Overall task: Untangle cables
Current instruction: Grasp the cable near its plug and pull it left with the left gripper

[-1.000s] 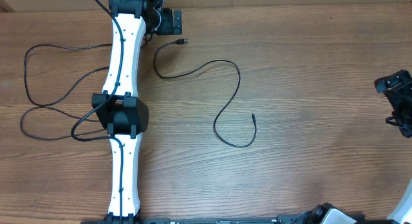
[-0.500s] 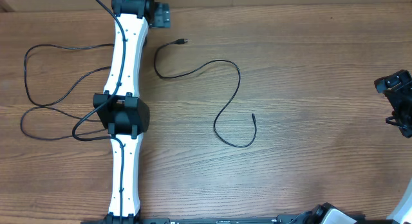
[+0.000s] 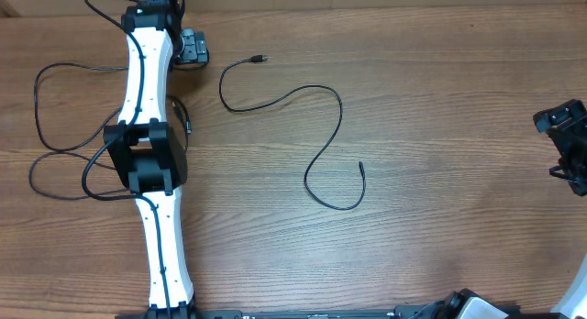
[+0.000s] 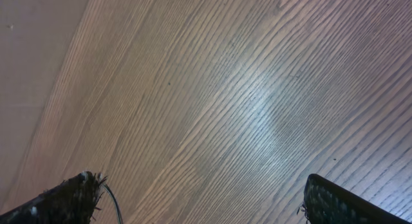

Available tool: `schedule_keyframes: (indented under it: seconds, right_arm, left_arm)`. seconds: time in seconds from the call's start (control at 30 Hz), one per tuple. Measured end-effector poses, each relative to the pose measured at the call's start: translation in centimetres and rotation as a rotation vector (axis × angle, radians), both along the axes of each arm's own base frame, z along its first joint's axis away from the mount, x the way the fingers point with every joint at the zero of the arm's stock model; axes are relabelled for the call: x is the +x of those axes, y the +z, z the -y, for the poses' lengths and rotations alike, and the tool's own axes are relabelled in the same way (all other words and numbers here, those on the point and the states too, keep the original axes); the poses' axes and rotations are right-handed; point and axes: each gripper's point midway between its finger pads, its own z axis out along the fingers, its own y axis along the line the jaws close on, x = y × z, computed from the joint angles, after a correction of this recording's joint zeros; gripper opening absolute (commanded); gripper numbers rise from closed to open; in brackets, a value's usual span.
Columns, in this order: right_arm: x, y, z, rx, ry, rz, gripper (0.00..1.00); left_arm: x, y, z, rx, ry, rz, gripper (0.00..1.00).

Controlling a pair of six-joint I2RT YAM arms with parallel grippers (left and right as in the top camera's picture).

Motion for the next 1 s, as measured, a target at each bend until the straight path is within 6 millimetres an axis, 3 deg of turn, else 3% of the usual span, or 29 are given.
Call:
schedule_keyframes:
  seconds: [0.2,0.3,0.33,0.43,0.6,0.73,0.9,1.0]
  right_arm:
    - [0.0,0.0,0.0,0.0,0.0,0.0,1.0]
    - [0.0,0.0,0.0,0.0,0.0,0.0,1.0]
    - [0.0,0.0,0.0,0.0,0.0,0.0,1.0]
    - [0.0,0.0,0.0,0.0,0.0,0.0,1.0]
    - [0.0,0.0,0.0,0.0,0.0,0.0,1.0]
    - [0.0,0.0,0.0,0.0,0.0,0.0,1.0]
    - [0.0,0.0,0.0,0.0,0.0,0.0,1.0]
    - [0.0,0.0,0.0,0.0,0.0,0.0,1.0]
  left_arm:
    - [1.2,0.1,0.2,-0.039,0.047,0.057,1.0]
    - [1.9,0.1,0.2,-0.059,0.084,0.094,0.83]
    - [2.1,-0.1,0.1,-0.063,0.092,0.104,0.82]
    - [2.7,-1.3,0.1,-0.074,0.115,0.125,0.94]
    - [3.2,-3.6,0.1,-0.081,0.129,0.145,0.9]
    - [3.8,-4.3,0.1,-0.069,0.102,0.172,0.72]
    - [3.3,-5.4,0.1,-0.04,0.045,0.137,0.27]
    - [2.8,-5.7,-0.3,-0.02,0.023,0.111,0.22]
